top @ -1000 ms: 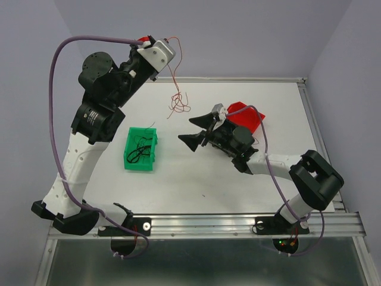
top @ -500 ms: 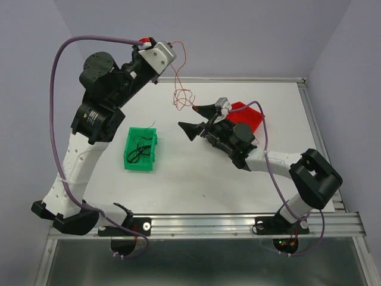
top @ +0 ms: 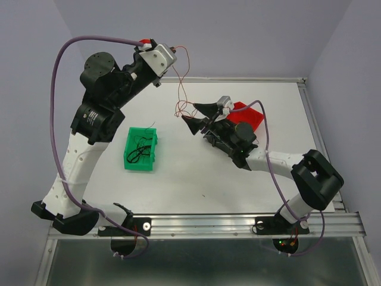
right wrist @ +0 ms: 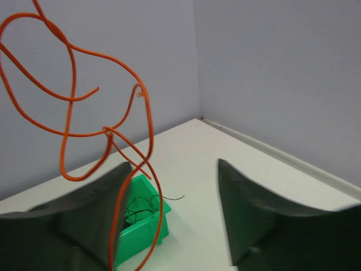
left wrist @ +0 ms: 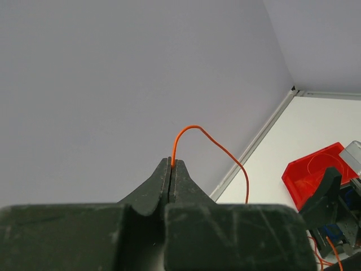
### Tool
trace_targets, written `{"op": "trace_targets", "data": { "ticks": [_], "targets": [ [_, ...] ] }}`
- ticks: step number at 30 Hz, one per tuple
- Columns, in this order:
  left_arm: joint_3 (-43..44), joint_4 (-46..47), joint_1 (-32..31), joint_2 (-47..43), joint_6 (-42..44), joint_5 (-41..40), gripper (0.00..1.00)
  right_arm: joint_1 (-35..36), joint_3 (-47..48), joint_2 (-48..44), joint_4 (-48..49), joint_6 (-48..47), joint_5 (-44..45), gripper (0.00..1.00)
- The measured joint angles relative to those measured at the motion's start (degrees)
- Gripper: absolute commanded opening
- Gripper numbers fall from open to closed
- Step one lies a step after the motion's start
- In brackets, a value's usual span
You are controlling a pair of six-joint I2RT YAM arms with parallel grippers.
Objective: Untangle the cables
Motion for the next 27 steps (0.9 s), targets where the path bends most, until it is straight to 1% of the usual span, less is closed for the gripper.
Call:
{"op": "trace_targets", "data": {
  "ticks": [1,2,3,7,9,12,14,18,20,23,25,27],
  "targets": [
    [0.00,-0.09,0.00,-0.02,-0.11,0.20,0.00,0.02,0.22,0.00,0.04,0.11,-0.48,0.37],
    [0.00,-0.20,0.00,-0.02,-0.24,0.39,0.00,0.00,0.76,0.02,0.04,-0.09,-1.14,0.06],
    [0.00,-0.35,0.00,-0.04,-0.37,0.55,0.00,0.00,1.16,0.04,0.04,0.04,-1.57,0.01],
    [0.22,-0.72,0.00,0.07,-0.46,-0.68,0.00,0.00,2.56,0.11,0.33,0.35,-3.08,0.01],
    [1.33,-0.59,-0.04,0.81,-0.24,-4.57,0.00,0.00,2.49,0.09,0.15,0.55,-2.78,0.00],
    [2.29,2.86,0.83,2.01,1.29,-12.94,0.00,0.00,1.03,-0.31,0.07,1.38,-0.15,0.01],
    [3.19,5.05,3.78,2.97,1.86,-16.74,0.00,0.00,-2.58,-1.68,-0.61,2.10,2.82,0.01],
    [6.38,9.81,13.99,5.49,1.99,-23.32,0.00,0.00,-11.80,-7.04,-3.93,3.61,11.17,0.01],
    [6.97,12.83,18.64,6.16,1.99,-26.62,0.00,-0.26,-17.55,-12.66,-5.86,4.63,17.51,0.01],
    [7.02,14.67,22.62,6.43,0.72,-27.26,0.00,-1.20,-20.72,-19.74,-9.29,5.95,23.19,0.00],
    [5.18,16.04,23.96,5.99,-0.74,-24.68,0.00,-2.19,-20.65,-23.65,-11.89,6.58,25.55,0.00],
    [0.79,17.44,24.39,4.42,-2.01,-20.28,0.00,-2.69,-19.19,-25.03,-16.04,6.84,27.65,0.01]
  ]
}}
